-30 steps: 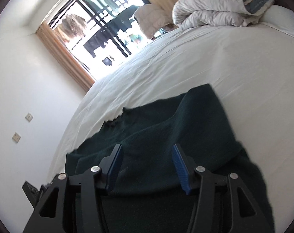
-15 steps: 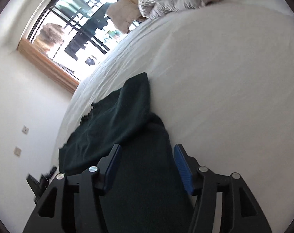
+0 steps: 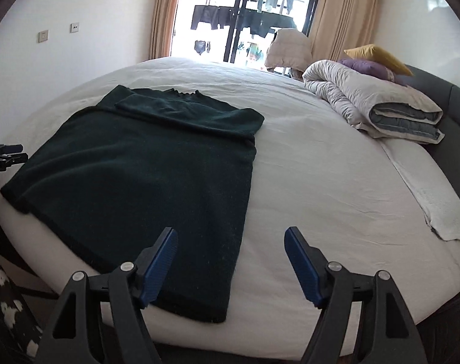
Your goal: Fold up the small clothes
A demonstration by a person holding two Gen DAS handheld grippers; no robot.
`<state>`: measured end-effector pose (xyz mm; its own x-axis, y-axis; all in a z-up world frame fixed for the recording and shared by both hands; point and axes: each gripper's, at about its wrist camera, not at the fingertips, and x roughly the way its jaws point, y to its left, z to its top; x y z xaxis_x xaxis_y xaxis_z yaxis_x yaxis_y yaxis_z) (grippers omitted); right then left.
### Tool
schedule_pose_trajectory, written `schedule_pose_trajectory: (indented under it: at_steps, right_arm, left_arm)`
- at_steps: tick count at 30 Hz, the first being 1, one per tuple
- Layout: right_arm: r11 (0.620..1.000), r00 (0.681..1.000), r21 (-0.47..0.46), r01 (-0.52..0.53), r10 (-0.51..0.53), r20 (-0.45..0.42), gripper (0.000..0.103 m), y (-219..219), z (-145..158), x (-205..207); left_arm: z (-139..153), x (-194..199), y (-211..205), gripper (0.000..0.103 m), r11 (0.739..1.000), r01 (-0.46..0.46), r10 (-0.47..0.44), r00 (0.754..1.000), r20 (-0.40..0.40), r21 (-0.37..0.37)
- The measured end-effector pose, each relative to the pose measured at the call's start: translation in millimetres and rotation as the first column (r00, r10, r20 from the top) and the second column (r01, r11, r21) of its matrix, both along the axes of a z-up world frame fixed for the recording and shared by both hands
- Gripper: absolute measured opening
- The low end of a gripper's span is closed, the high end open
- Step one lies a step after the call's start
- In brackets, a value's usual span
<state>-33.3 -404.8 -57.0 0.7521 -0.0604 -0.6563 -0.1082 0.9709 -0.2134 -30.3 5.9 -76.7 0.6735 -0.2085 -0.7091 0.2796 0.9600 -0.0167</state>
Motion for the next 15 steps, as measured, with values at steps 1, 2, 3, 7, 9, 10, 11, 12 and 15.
schedule_pose_trajectory:
  at_steps: [1,2,3,7,9,10,11,12,15]
  right_arm:
    - [0.999,1.0,-0.033,-0.006,0.006,0.002,0.075,4,-3,-7]
    - [0.999,1.0,-0.047,-0.016,0.016,0.001,0.075,10,-7,-9]
    - [0.998,1.0,-0.051,-0.025,0.025,-0.002,0.075,14,-10,-14]
    - [0.995,0.998,-0.082,-0.064,0.062,-0.029,0.075,34,-25,-26]
    - [0.989,0.996,-0.122,-0.084,0.081,-0.031,0.074,44,-30,-30]
    - [0.986,0.995,-0.138,-0.093,0.089,-0.033,0.074,48,-32,-30]
    - [0.984,0.995,-0.149,-0.097,0.092,-0.037,0.074,52,-34,-32]
    - [0.983,0.995,-0.154,-0.102,0.097,-0.04,0.074,56,-35,-32]
    - [0.981,0.994,-0.159,-0.111,0.106,-0.039,0.074,62,-35,-33]
  left_arm:
    - [-2,-15,-1,0.083,0.998,0.016,-0.017,1.0,0.021,0.054]
    - [-2,-30,-5,0.083,0.993,0.032,-0.037,0.998,0.047,0.111]
    - [-3,-45,-8,0.083,0.984,0.053,-0.067,0.995,0.076,0.172]
    - [-11,-90,-21,0.083,0.92,0.115,-0.177,0.975,0.133,0.376]
    - [-17,-105,-30,0.083,0.877,0.136,-0.233,0.959,0.159,0.46]
    - [-20,-112,-36,0.084,0.849,0.146,-0.268,0.948,0.175,0.508]
    - [-23,-115,-42,0.084,0.823,0.153,-0.297,0.937,0.184,0.547]
    - [-26,-118,-48,0.084,0.797,0.165,-0.328,0.926,0.187,0.581]
    - [-29,-137,-60,0.084,0.747,0.208,-0.42,0.884,0.206,0.632]
